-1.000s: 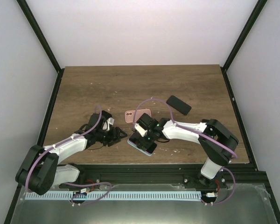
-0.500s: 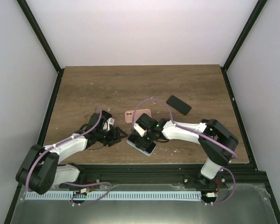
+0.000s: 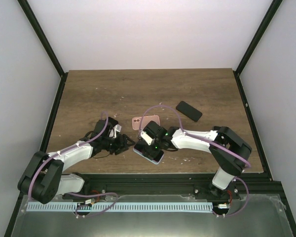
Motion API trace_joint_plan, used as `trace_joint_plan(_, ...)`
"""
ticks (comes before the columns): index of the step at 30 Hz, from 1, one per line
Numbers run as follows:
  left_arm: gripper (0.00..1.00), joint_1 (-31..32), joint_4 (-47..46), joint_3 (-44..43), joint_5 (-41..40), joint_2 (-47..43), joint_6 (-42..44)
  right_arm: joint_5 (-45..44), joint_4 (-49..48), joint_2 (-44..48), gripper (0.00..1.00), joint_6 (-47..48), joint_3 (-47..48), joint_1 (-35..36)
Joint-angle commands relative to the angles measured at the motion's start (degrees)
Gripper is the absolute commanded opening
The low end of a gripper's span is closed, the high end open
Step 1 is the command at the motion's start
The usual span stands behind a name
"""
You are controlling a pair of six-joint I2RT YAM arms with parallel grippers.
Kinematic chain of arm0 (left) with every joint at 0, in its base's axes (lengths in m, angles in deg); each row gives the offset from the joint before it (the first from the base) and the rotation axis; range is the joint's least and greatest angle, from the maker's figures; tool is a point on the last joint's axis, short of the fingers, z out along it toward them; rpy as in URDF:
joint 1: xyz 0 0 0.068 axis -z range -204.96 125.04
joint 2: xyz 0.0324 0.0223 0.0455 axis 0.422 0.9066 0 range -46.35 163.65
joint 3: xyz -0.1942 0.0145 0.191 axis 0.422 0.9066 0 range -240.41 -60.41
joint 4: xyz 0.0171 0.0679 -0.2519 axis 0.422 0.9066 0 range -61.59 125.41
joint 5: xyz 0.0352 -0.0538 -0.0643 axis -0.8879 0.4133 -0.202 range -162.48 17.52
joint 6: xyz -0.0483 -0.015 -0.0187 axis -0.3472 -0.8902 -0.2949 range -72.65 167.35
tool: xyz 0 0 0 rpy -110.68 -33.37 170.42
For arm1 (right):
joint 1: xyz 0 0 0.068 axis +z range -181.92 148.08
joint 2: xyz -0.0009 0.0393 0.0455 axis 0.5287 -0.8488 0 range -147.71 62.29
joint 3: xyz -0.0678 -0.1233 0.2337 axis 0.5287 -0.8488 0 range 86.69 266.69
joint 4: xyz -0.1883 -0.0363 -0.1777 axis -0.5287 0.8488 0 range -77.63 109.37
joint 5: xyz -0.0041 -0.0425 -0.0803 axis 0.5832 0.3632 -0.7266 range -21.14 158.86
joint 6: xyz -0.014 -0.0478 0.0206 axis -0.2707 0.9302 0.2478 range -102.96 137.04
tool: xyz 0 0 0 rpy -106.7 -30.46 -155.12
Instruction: Put the phone into the phone case
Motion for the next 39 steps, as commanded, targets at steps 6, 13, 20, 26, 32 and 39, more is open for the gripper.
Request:
trace_joint_plan(6, 0.60, -0.26, -1.36, 0.39, 1.18, -0.06, -0.13, -0.81, -2.09, 2.16, 0.70, 0.17, 2.62, 1.05)
trace_joint_plan(13, 0.60, -0.25, -1.05, 0.36, 1.19, -0.20, -0.03, 1.15, -3.80, 2.37, 0.70, -0.66, 1.73, 1.11)
trace_joint_plan(20, 0.59, -0.25, -1.13, 0.32, 1.19, -0.20, -0.04, 1.29, -3.57, 2.46, 0.69, -0.62, 2.40, 1.36)
trace_joint_plan(26, 0.59, -0.25, -0.67, 0.40, 1.19, -0.91, -0.18, 0.97, -4.22, 4.06, 0.69, -0.25, 2.30, 1.70)
trace_joint_plan(32, 0.59, -0.25, -0.12, 0.28, 1.01, -1.52, -0.09, 1.74, -6.64, 2.88, 0.69, -0.33, -0.60, 1.73)
trace_joint_plan(39, 0.59, -0.25, 0.16, -0.16, 1.46, -1.20, 0.40, 0.49, -7.21, 2.50, 0.69, -0.26, -2.58, 1.68)
